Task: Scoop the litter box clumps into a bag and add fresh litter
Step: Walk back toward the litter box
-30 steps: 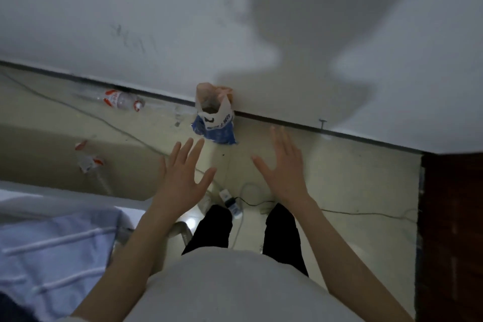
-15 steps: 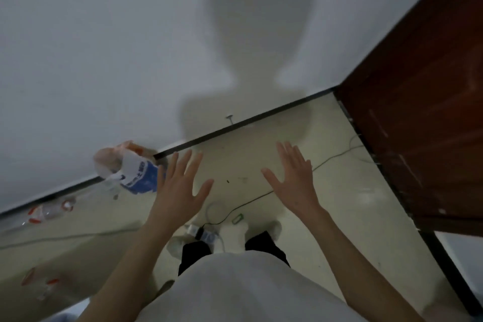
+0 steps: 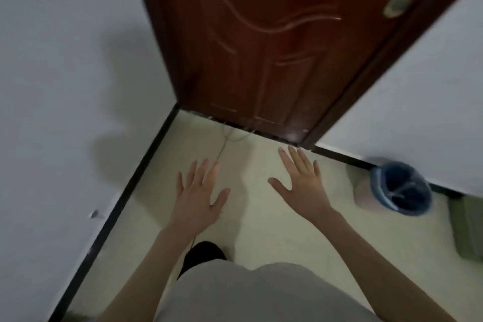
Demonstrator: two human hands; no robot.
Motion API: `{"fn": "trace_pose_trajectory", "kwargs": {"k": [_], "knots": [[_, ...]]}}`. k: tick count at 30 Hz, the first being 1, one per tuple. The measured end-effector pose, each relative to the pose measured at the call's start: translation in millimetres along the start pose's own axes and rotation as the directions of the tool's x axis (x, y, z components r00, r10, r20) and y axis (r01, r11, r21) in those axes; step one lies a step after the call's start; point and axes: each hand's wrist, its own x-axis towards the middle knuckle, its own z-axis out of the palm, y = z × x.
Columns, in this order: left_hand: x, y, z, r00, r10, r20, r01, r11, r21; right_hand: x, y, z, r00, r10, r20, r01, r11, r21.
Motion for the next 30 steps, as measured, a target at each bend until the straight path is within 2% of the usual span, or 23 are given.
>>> {"fn": "trace_pose_trajectory", "kwargs": {"k": [3,6,10,14,20,23,27,30], "knots": [[33,43,4,0.992,0.116,0.059,-0.117,0.993,0.017,-23,48,-14,0.985,0.166,-0.038,-0.164,0.985,0.054],[63,89,15,0.956,0.251,0.156,-0.253,0.967,-0.001,-45,94,-21,0.937,0.337,-0.097,-0.326,0.939,0.114],[107,161,41,0.861,0.417,0.291,-0.438,0.899,0.008,-69,152,-32,0.830,0.538,-0.146,-0.509,0.838,0.194],[151,234,77,0.744,0.562,0.361,-0.602,0.799,-0.001,-78,217,-46,0.718,0.679,-0.150,-0.641,0.730,0.235],[209,340,128,0.590,0.663,0.461,-0.747,0.665,0.000,-85,300,-64,0.560,0.823,-0.098,-0.772,0.561,0.300],[221,404,154,0.449,0.698,0.558,-0.831,0.555,-0.026,-103,338,-70,0.442,0.891,-0.108,-0.826,0.450,0.339],[210,484,194,0.226,0.749,0.623,-0.940,0.335,-0.061,-145,378,-66,0.289,0.951,-0.107,-0.857,0.307,0.413],[186,534,224,0.154,0.755,0.637,-0.958,0.272,-0.091,-184,407,-58,0.209,0.975,-0.069,-0.872,0.218,0.439]]}}
